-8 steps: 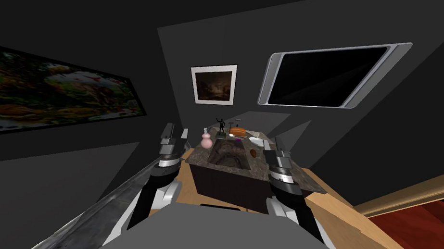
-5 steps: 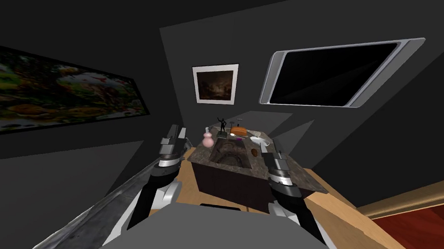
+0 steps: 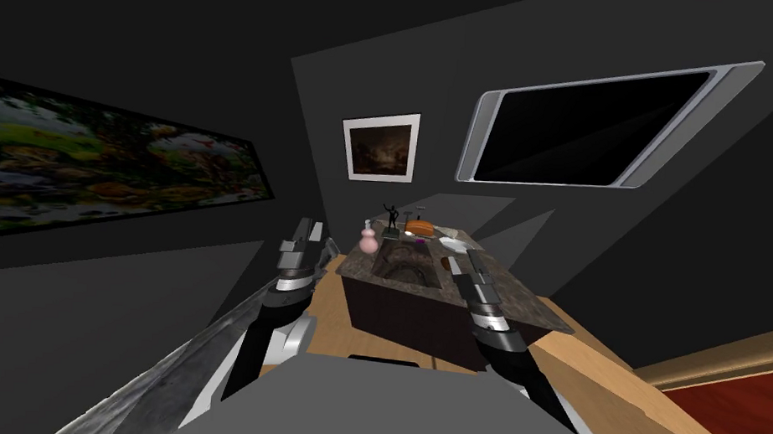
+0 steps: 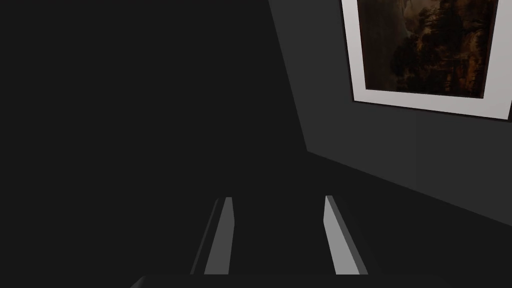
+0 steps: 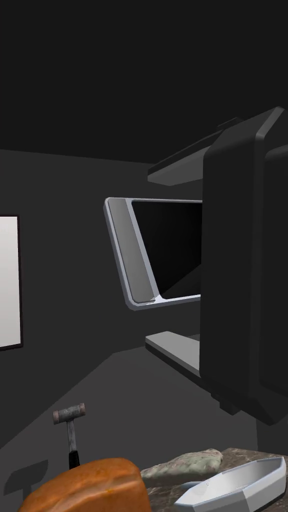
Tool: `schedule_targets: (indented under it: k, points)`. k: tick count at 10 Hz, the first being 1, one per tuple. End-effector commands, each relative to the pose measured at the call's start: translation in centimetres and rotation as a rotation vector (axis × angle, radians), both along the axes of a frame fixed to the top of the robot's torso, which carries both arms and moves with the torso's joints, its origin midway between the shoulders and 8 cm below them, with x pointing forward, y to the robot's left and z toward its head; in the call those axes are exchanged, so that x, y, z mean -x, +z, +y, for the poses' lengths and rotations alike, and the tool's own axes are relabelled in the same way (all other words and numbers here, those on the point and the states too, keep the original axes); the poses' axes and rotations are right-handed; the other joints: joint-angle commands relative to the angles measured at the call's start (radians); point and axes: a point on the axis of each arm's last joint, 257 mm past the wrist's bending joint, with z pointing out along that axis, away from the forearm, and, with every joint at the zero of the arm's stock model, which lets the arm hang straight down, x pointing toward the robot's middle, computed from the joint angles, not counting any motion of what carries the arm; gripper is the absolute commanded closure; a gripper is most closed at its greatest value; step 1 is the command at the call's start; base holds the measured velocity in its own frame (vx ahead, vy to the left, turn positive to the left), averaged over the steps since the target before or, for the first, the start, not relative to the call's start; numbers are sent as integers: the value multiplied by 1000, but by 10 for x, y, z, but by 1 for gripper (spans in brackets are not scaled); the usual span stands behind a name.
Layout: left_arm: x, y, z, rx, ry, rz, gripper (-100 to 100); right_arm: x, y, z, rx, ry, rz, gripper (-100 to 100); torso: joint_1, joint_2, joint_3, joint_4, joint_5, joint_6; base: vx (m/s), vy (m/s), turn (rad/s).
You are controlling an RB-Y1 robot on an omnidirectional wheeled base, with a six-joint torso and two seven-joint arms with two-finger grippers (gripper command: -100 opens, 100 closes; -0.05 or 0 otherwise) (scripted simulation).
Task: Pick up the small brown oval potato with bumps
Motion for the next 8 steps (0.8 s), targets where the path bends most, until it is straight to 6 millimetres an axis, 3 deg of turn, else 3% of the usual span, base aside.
schedule_targets:
  k: [1,4,7,8]
  points:
    - [0,0,0,0,0,0,0,0,-25,2,-10,37,67,-100,0,0,0,0,0,0,-103,54,143]
    - [0,0,0,0,0,0,0,3,-44,5,22,87,127,-100,1,2,1,0,0,0,-80,43,73]
    - [0,0,0,0,0,0,0,10,-80,4,13,140,239,-100,0,0,0,0,0,0,-67,48,99]
    - [0,0,0,0,0,0,0,10,-82,6,34,153,246,-100,1,0,0,0,0,0,-59,40,58]
